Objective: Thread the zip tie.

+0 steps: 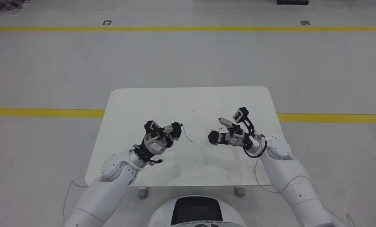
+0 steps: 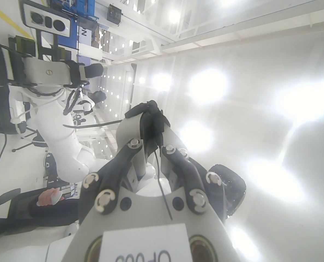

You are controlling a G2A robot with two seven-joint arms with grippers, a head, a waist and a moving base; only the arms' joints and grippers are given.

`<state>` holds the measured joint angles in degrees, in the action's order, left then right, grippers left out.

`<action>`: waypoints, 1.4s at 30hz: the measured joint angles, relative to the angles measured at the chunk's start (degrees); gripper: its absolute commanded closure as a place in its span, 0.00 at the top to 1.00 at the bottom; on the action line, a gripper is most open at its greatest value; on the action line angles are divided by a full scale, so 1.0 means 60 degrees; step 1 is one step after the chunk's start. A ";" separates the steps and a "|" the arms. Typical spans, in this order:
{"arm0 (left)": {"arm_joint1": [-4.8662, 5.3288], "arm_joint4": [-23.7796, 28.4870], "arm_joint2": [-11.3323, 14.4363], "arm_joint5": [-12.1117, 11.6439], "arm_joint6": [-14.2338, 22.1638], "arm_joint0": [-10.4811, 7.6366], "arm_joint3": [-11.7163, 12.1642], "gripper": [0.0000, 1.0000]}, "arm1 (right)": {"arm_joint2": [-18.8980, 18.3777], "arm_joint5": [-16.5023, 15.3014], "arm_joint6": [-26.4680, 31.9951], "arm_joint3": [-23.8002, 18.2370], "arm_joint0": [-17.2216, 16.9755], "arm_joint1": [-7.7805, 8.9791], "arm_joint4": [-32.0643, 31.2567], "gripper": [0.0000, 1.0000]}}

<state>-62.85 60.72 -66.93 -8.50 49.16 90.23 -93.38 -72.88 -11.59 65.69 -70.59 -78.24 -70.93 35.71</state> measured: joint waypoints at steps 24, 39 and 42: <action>0.0032 0.0192 -0.0298 -0.0017 -0.0116 0.0253 -0.0365 0.00 | -0.0474 0.0086 -0.0517 -0.1181 -0.0629 0.0155 -0.0348 1.00; 0.0032 0.0192 -0.0298 -0.0017 -0.0116 0.0253 -0.0365 0.00 | -0.0474 0.0086 -0.0517 -0.1181 -0.0629 0.0155 -0.0348 1.00; 0.0032 0.0192 -0.0298 -0.0017 -0.0116 0.0253 -0.0365 0.00 | -0.0474 0.0086 -0.0517 -0.1181 -0.0629 0.0155 -0.0348 1.00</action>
